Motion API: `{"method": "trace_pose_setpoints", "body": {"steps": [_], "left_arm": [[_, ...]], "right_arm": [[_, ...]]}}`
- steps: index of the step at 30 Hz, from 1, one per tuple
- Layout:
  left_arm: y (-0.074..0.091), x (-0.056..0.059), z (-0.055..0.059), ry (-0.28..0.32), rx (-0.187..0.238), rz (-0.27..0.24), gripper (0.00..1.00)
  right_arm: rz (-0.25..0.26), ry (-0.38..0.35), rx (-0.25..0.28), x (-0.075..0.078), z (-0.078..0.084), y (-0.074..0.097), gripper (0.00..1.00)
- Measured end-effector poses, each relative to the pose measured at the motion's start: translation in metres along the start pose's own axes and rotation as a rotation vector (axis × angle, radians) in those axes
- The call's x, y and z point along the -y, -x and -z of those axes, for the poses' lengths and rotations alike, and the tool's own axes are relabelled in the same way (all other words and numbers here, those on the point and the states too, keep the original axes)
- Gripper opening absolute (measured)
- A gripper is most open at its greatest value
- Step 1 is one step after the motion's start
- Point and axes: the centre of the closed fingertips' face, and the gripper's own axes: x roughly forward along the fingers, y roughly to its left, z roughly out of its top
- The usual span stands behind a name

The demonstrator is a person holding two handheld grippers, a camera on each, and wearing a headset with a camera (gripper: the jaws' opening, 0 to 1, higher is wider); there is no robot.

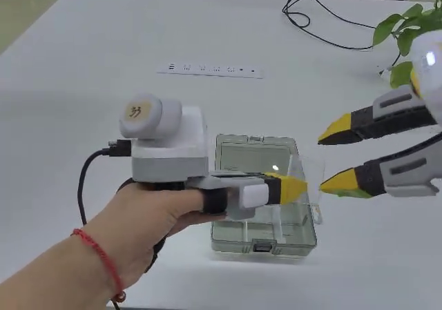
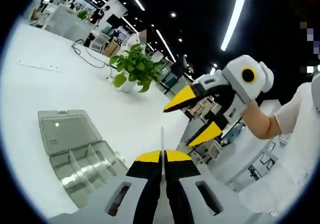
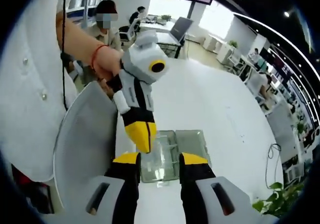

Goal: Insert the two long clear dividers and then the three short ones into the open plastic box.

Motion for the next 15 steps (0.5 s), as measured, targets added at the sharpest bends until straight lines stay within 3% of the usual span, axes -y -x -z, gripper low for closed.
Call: {"method": "trace_pose_setpoints", "body": {"steps": [3,4,7,15], "left_arm": [[0.001,0.008,0.003,-0.101,-0.029,0.030,0.00],[0.001,0.011,0.005,-0.129,-0.039,0.042,0.00],[0.003,0.016,0.007,-0.229,-0.060,0.075,0.00],[0.005,0.033,0.007,-0.308,-0.065,0.156,0.00]], "right_arm": [[-0.089,-0.058,0.036,-0.001,-0.002,0.006,0.28],[-0.141,-0.074,0.042,-0.005,-0.005,0.010,0.25],[-0.234,-0.109,0.046,-0.010,-0.004,0.014,0.19],[-0.376,-0.132,0.045,-0.027,-0.008,0.010,0.15]]}}
